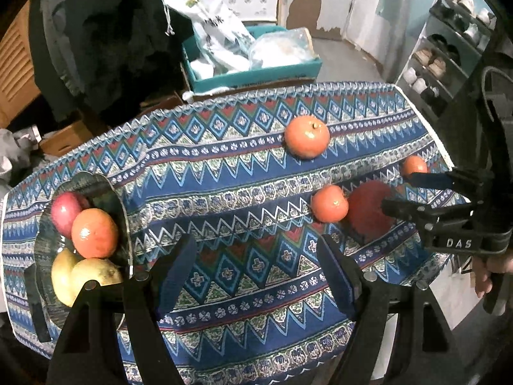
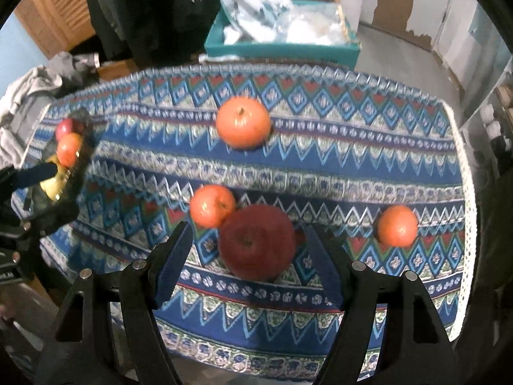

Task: Organize fruits
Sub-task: 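Grasp a tangerine with the left tool while the right tool grasps the large red apple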

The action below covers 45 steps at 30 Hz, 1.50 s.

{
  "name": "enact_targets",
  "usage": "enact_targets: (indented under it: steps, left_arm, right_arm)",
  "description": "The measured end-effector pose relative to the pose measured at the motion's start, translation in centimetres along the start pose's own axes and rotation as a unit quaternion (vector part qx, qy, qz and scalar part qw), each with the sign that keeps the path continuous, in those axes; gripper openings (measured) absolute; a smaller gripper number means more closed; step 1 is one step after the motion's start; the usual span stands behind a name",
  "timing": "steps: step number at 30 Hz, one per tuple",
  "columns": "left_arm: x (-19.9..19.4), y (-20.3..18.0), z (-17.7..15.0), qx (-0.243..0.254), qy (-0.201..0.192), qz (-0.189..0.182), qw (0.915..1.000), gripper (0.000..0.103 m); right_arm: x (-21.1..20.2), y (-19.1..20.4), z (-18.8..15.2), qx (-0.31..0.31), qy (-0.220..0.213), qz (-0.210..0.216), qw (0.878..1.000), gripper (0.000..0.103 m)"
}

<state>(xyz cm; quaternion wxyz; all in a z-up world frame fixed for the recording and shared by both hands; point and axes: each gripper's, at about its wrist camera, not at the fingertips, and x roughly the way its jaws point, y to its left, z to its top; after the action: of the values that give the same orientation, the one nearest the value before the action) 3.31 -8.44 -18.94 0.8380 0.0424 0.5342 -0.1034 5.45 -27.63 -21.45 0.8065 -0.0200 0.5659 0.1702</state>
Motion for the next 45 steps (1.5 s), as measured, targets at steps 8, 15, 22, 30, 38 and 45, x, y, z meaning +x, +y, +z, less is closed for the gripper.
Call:
enact_targets:
  steps: [8,15,22,30,38,45]
  left_arm:
    - [2.4,-0.5,0.2,0.006,0.017,-0.003,0.9998,0.079]
    - [3.8,-0.3,0.0,0.002,0.029,-0.007,0.9996,0.079]
    - [4.4,0.3,0.2,-0.011,0.034,-0.018,0.9992,0.079]
    - [4.8,-0.5,0.6,-0.013,0.037,-0.033,0.9987,0.079]
    - [6.1,-2.1,1.2,-0.009,0.045,-0.051,0.9976,0.079]
    - [7.5,-3.8,2.2,-0.009,0.051,-0.070,0.9962,0.081]
  right_arm:
    - [3.3,-0.5,-0.8,-0.001,0.045,0.006,0.999,0.074]
    - [5.3,-0.4,-0.9,-0.009,0.063,-0.005,0.998,0.075]
    - [6.0,-0.4,-0.6,-0.008,0.064,-0.001,0.998,0.076]
    - [6.4,-0.4,-0.6,-0.012,0.058,0.005,0.998,0.074]
    - [3.3,-4.0,0.1,0.032,0.006,-0.014,0.999,0.074]
    - [2.0,-6.6,0.4,0.069,-0.021,-0.020,0.997,0.074]
